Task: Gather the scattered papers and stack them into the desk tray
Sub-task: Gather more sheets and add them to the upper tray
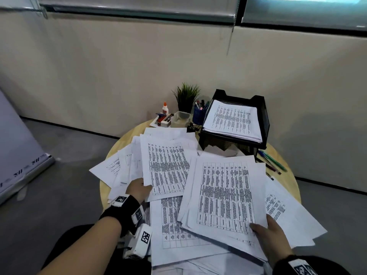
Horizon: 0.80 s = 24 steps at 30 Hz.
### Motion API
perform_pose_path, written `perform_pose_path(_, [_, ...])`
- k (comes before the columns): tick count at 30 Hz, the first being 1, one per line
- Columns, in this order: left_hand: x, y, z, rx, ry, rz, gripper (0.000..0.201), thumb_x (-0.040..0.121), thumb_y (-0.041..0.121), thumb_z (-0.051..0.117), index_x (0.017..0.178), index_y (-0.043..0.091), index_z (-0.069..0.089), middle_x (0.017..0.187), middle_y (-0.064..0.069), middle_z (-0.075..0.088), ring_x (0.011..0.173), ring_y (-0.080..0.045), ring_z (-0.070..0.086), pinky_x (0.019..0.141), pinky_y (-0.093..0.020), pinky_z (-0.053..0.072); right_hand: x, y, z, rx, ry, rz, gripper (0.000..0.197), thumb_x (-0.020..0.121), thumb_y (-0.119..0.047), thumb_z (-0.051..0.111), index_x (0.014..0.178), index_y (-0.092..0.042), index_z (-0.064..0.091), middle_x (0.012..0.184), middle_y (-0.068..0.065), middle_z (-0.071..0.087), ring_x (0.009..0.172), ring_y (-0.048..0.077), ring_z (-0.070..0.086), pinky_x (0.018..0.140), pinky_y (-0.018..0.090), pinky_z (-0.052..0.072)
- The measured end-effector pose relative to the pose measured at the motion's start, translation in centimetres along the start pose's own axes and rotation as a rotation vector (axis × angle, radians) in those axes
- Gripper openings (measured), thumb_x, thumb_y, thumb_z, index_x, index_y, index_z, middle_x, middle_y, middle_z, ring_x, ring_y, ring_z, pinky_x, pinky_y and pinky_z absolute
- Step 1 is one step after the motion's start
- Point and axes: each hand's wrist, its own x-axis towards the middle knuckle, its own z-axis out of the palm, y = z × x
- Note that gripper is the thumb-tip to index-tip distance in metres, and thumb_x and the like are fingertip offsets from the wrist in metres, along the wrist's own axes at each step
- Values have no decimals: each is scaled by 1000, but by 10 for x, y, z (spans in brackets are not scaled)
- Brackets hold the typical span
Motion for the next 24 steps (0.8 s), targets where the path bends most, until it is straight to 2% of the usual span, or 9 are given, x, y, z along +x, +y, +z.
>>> perform_pose_path(2, [-6, -5, -2, -109, -109, -46, 15, 82, 6, 65, 71, 8, 54, 75, -12, 57, 72, -24, 52, 68, -30, 40, -1, -1, 1, -10, -17, 3, 26, 82, 5, 59, 102, -10, 64, 93, 11, 72, 87, 31, 67, 84, 44, 52])
perform_pose_path(4, [-2, -17, 2, -203, -189, -132, 25, 66, 17, 76, 79, 9, 55, 85, -14, 58, 81, -28, 56, 78, -37, 45, -4, -3, 2, -51, -50, 9, 25, 81, 6, 59, 102, -9, 63, 90, 11, 72, 83, 29, 67, 77, 39, 52])
perform_pose_path(7, [-2, -22, 10, -419, -199, -211, 24, 83, 17, 67, 101, 3, 59, 105, -19, 62, 95, -35, 61, 90, -51, 50, -9, -5, 6, -134, -105, 9, 24, 80, 8, 60, 100, -5, 63, 79, 11, 68, 69, 26, 60, 61, 30, 43])
perform_pose_path(9, [-9, -14, 13, -528, -185, -247, 25, 87, 22, 66, 107, 7, 59, 108, -16, 63, 100, -34, 61, 93, -53, 49, -11, -7, 9, -178, -124, -4, 24, 79, 7, 60, 101, -4, 62, 74, 11, 65, 64, 25, 55, 59, 29, 40])
perform_pose_path(13, [-5, -17, 21, -505, -262, -299, 71, 55, 39, 90, 111, 3, 65, 110, -16, 68, 108, -31, 62, 97, -53, 46, -19, -21, 18, -204, -232, -39, 28, 82, 7, 56, 102, -13, 59, 78, 12, 65, 64, 23, 53, 57, 27, 40])
perform_pose_path(15, [4, -24, 29, -426, -332, -266, 76, 41, 40, 93, 103, 1, 71, 110, -18, 69, 109, -33, 62, 98, -55, 46, -22, -30, 25, -203, -311, -41, 33, 84, 7, 54, 107, -17, 55, 84, 15, 64, 66, 21, 51, 53, 24, 42])
perform_pose_path(17, [-4, -14, 29, -372, -332, -230, 67, 47, 30, 91, 102, -2, 69, 107, -19, 69, 106, -37, 63, 95, -55, 48, -21, -33, 32, -244, -363, -47, 32, 86, 2, 55, 112, -18, 55, 89, 12, 66, 69, 21, 55, 55, 20, 45])
perform_pose_path(20, [-15, 0, 26, -295, -275, -189, 53, 63, 12, 83, 107, -7, 60, 104, -16, 65, 102, -32, 62, 93, -39, 49, -17, -32, 44, -339, -286, -54, 16, 91, -18, 55, 105, -21, 59, 87, 3, 68, 73, 16, 59, 59, 24, 44])
perform_pose_path(24, [-6, -9, 17, -425, -157, -186, 41, 74, -11, 70, 113, -13, 57, 113, -27, 62, 108, -39, 59, 102, -52, 41, -5, -31, 46, -383, -56, 21, 23, 93, -26, 55, 109, -12, 58, 109, 12, 64, 89, 21, 57, 72, 26, 42])
